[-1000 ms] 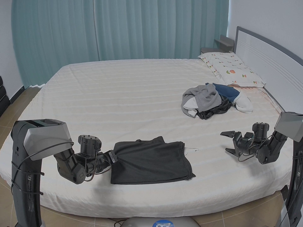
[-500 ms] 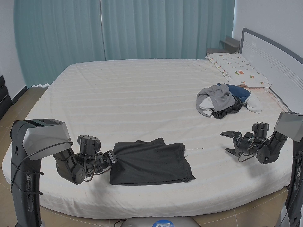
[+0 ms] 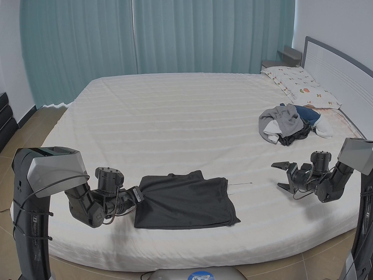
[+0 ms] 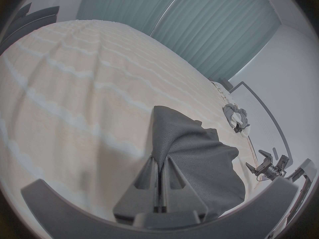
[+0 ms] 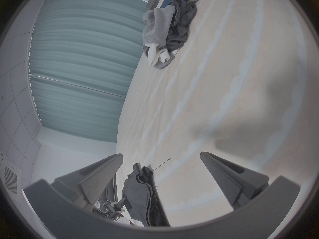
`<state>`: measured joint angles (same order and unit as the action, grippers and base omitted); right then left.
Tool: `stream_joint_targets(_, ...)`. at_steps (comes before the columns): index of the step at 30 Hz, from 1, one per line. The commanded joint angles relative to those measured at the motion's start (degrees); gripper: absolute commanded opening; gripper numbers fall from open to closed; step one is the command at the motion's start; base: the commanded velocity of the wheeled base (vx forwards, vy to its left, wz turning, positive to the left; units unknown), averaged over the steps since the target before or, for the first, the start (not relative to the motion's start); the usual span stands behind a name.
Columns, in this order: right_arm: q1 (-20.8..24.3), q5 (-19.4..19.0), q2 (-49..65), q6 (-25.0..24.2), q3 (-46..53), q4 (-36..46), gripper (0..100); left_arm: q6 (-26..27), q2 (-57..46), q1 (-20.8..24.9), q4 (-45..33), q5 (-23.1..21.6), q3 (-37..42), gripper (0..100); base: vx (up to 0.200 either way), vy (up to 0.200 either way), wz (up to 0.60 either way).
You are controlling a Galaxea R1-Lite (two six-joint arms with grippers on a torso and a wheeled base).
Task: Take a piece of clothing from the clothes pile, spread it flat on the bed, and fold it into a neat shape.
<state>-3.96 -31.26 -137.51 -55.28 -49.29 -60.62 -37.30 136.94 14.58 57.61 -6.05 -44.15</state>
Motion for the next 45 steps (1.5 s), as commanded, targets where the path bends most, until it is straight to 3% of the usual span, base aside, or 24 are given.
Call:
stream_joint_targets(1,0.0,0.0,0.0,0.0,0.1,0.0,100,-0.1,0.0,0.1,0.0,0.0,0.1,0,0.000,0.200,0.00)
stream_joint_targets(11,0.0,0.0,0.0,0.0,0.1,0.0,100,-0.1,-0.2,1.0,0.0,0.0,1.3,0,0.000,0.200,0.00)
stream_joint_targets(21,0.0,0.0,0.0,0.0,0.1,0.0,100,-0.1,-1.0,2.6,0.2,-0.1,3.5,0,0.000,0.000,0.00)
stream_joint_targets(22,0.0,0.0,0.0,0.0,0.1,0.0,100,-0.2,-1.6,2.8,0.2,-0.2,3.9,100,0.000,0.000,0.00)
stream_joint_targets(31,0.0,0.2,0.0,0.1,0.6,-0.4,100,-0.2,-2.7,3.9,0.2,-0.6,5.7,100,0.000,0.000,0.00)
stream_joint_targets(39,0.4,2.6,1.3,0.3,-0.1,-0.3,100,-2.2,-6.1,-0.6,-0.4,-0.6,3.6,100,0.000,0.000,0.00)
stream_joint_targets(42,0.7,2.6,4.1,1.8,0.8,0.2,100,-2.2,-7.2,-0.7,-0.4,-0.2,3.5,100,0.000,0.000,0.00)
stream_joint_targets(45,0.4,3.3,12.1,7.5,7.3,1.1,100,-2.1,-11.0,-0.8,-0.5,0.3,5.2,100,0.000,0.000,0.00)
